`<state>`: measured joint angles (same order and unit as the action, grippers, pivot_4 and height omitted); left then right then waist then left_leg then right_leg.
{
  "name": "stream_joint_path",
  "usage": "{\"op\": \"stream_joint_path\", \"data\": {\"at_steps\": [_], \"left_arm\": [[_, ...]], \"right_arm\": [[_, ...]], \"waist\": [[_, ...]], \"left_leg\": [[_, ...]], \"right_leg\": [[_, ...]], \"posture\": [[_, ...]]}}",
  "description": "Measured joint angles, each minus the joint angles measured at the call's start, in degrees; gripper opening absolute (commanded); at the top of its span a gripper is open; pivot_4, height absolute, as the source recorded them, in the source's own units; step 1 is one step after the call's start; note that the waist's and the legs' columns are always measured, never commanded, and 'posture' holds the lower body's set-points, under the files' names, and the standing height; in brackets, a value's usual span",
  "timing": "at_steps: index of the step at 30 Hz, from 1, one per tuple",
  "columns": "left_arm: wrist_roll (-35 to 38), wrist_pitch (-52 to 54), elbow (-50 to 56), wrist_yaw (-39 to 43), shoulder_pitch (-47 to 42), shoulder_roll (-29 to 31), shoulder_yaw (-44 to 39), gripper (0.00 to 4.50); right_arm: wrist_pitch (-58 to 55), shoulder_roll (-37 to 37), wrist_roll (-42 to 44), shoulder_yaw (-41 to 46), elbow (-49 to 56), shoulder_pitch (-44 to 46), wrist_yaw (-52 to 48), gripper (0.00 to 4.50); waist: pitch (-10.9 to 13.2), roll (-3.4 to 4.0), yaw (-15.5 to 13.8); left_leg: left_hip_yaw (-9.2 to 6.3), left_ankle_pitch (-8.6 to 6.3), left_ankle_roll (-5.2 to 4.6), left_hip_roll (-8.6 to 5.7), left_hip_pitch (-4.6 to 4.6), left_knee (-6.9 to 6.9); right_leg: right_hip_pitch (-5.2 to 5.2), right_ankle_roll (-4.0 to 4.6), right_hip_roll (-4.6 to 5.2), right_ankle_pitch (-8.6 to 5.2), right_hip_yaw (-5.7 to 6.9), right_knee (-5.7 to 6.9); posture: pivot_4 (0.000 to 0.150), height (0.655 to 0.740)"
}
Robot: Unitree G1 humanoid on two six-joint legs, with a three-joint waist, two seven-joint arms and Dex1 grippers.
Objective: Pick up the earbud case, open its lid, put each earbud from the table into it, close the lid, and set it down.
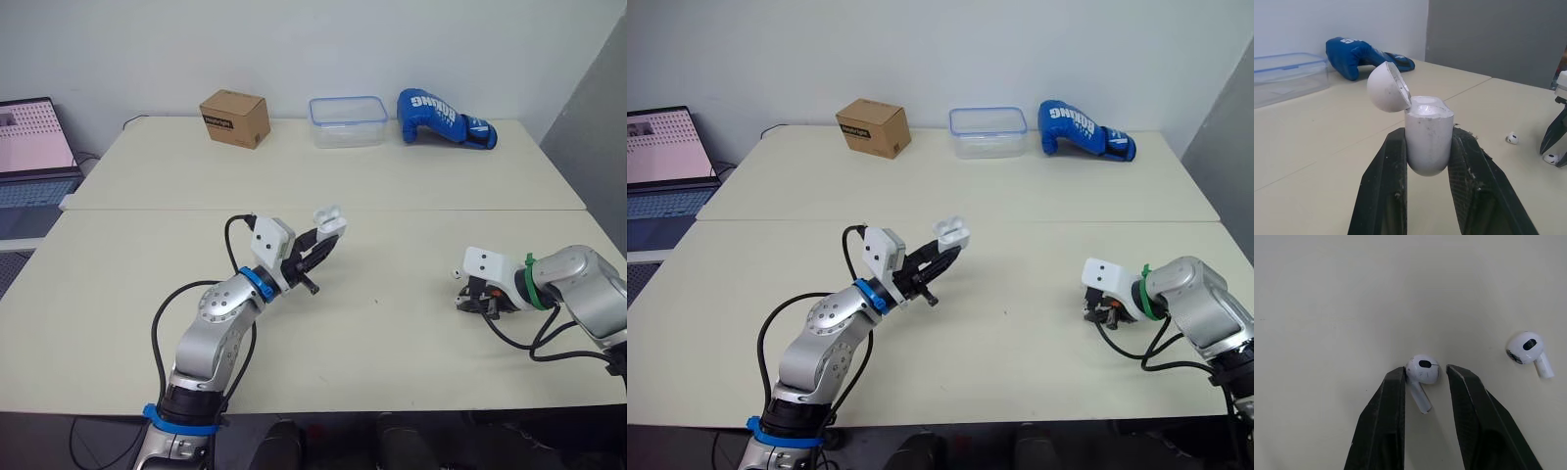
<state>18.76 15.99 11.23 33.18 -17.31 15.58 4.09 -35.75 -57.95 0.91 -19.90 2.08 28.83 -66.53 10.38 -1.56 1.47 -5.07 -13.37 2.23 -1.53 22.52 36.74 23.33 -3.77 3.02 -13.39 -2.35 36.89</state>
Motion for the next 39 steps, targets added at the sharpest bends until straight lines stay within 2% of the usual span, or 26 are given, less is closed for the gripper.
{"op": "stream_joint_path", "data": {"at_steps": [3,7,15,18,20,21,24,27,31,39], "left_arm": [[0.0,0.0,0.0,0.0,0.0,0.0,0.0,0.77],[0.0,0.0,0.0,-0.1,0.0,0.0,0.0,0.77],[0.0,0.0,0.0,0.0,0.0,0.0,0.0,0.77],[0.0,0.0,-0.1,0.2,0.0,0.6,0.0,0.77],[0.1,-0.1,-0.1,0.3,0.0,1.0,-0.1,0.77],[0.1,-0.1,-0.3,0.5,-0.1,1.2,-0.3,0.77],[0.3,-0.1,-0.6,1.2,-1.4,0.2,0.3,0.77],[0.8,0.0,-2.0,1.3,-3.8,-0.6,0.0,0.77],[1.5,0.3,-4.9,1.2,-7.6,-2.5,0.0,0.77],[1.3,-0.5,-9.0,0.3,-12.8,-5.1,-0.1,0.77]], "right_arm": [[0.0,0.2,-0.4,0.0,0.1,0.0,-0.3,1.37],[-0.8,0.6,-0.7,0.1,0.1,0.2,-1.2,0.42],[-2.1,2.0,-0.2,0.8,0.1,0.5,-1.7,0.39],[-3.7,4.2,4.8,3.0,1.0,0.5,-4.0,0.39],[-6.5,8.5,9.8,7.1,2.4,2.5,-3.5,0.39],[-9.1,13.4,13.0,11.2,3.0,5.0,-0.7,0.39],[-17.8,27.6,23.2,23.4,7.8,13.7,10.0,0.39],[-21.5,39.9,29.9,31.7,13.6,16.6,21.8,0.39],[-20.3,51.4,31.3,32.1,16.8,13.1,34.4,0.39],[-13.0,57.4,29.8,27.8,18.5,8.9,44.9,0.39]], "waist": [[0.0,0.0,0.0],[0.0,-0.01,0.0],[0.0,-0.01,0.2],[0.0,0.0,0.2],[0.0,0.01,0.4],[0.0,0.02,0.6],[0.1,0.09,0.3],[0.0,0.02,-0.6],[0.0,0.05,-1.0],[0.0,0.08,-0.4]], "left_leg": [[0.0,0.0,0.0,0.0,-0.01,0.0],[0.01,0.0,0.0,0.0,-0.02,0.0],[0.06,0.0,0.0,0.0,-0.07,0.0],[0.06,0.0,0.0,0.0,-0.06,0.0],[0.08,0.0,0.0,0.02,-0.09,0.0],[0.12,0.0,0.0,0.07,-0.1,0.03],[-0.14,0.01,0.01,0.13,-0.03,0.04],[-0.58,-0.01,0.03,0.12,0.15,0.01],[-0.51,0.0,0.04,0.02,0.36,0.05],[-0.43,0.0,0.03,-0.14,0.28,0.04]], "right_leg": [[0.0,0.0,0.0,0.0,0.0,0.0],[-0.01,0.0,-0.01,0.0,0.01,0.0],[-0.01,-0.01,-0.05,0.0,0.0,0.02],[-0.01,0.01,-0.05,0.01,-0.01,0.03],[0.0,0.05,-0.05,0.04,-0.02,0.07],[0.0,0.15,-0.12,0.1,-0.05,0.08],[0.02,0.22,-0.29,0.14,0.05,0.13],[0.02,0.24,-0.28,0.15,0.36,0.1],[0.22,0.22,-0.01,0.17,0.33,0.14],[0.24,0.2,-0.1,0.17,0.27,0.18]], "posture": [[0.15,0.74],[0.15,0.74],[0.15,0.74],[0.15,0.74],[0.15,0.74],[0.15,0.74],[0.15,0.74],[0.15,0.74],[0.15,0.74],[0.15,0.74]]}}
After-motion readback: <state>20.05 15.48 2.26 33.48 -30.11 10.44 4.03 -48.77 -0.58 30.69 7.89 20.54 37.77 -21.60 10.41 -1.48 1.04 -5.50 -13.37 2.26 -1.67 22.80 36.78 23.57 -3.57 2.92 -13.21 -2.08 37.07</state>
